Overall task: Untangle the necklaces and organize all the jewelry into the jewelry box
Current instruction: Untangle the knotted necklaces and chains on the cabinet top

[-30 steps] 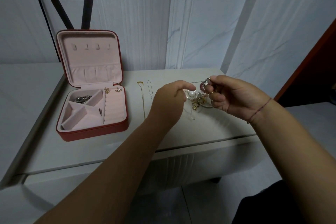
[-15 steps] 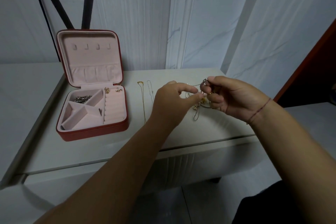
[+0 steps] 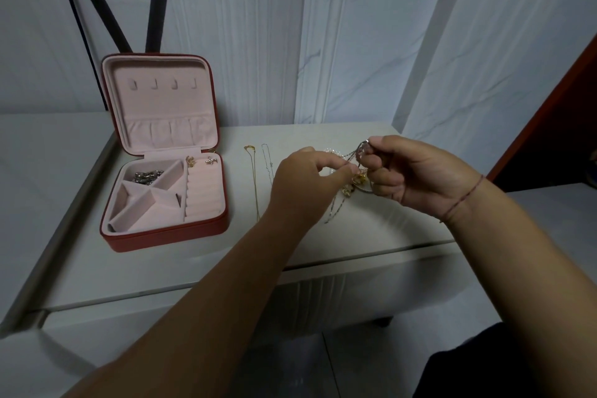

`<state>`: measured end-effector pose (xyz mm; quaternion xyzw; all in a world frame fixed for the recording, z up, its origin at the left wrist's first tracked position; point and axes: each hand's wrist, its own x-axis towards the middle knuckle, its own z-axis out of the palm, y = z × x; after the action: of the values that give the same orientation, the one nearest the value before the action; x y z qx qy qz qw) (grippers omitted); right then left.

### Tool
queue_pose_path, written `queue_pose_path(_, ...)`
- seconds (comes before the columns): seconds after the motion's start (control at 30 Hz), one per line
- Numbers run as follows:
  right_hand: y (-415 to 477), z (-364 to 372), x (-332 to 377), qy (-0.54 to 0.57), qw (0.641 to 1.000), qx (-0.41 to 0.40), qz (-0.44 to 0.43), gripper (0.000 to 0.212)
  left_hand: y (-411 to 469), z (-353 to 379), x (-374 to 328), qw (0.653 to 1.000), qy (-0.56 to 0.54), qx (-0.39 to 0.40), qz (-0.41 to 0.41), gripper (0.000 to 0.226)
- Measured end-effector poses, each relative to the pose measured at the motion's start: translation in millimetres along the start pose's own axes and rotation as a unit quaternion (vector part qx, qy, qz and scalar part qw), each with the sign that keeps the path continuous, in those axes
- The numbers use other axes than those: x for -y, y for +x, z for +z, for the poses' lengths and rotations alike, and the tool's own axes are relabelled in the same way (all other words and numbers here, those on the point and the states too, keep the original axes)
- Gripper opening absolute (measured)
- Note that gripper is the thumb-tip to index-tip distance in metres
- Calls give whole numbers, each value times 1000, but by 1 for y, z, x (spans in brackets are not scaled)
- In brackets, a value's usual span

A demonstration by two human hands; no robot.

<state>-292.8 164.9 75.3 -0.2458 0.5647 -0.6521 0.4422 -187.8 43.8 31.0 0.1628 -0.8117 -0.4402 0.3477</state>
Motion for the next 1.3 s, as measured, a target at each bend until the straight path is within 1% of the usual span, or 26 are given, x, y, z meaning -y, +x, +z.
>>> queue_pose_path(0.17, 1, -2, 1, 16, 999, -44, -8, 11, 2, -2, 4, 1000, 7, 10, 21, 12)
queue_pose_path(0.33, 4, -5, -1, -35, 995, -93, -21, 21, 3, -3, 4, 999, 45, 11, 27, 17)
queue_pose_path(0.5, 5, -6, -3, -87, 986, -140, -37, 22, 3, -5, 4, 996, 88, -4, 22, 19)
queue_pose_path(0.67, 6, -7, -4, -78, 987, -138, -18, 30, 4, -5, 5, 993, 116, -30, 22, 17)
queue_pose_path(0.8, 6, -8, -3, -56, 992, -117, -5, 33, 4, -5, 6, 989, 135, -42, 42, 19)
queue_pose_path(0.9, 6, -8, -4, -35, 993, -112, -2, 40, 4, -4, 6, 987, 142, -48, 52, 22)
queue_pose_path(1.07, 6, -9, -3, -30, 993, -110, 11, 27, 4, -3, 6, 992, 86, -62, 75, 17)
queue_pose_path(1.13, 6, -9, -3, -39, 993, -113, 15, 24, 3, -4, 3, 991, 80, -68, 80, 14)
queue_pose_path(1.23, 5, -7, -3, -48, 992, -113, 19, 20, 2, -6, -2, 992, 76, -63, 82, 21)
queue_pose_path(1.3, 5, -7, -3, -44, 992, -114, 22, 21, 3, -7, -3, 994, 70, -47, 72, 21)
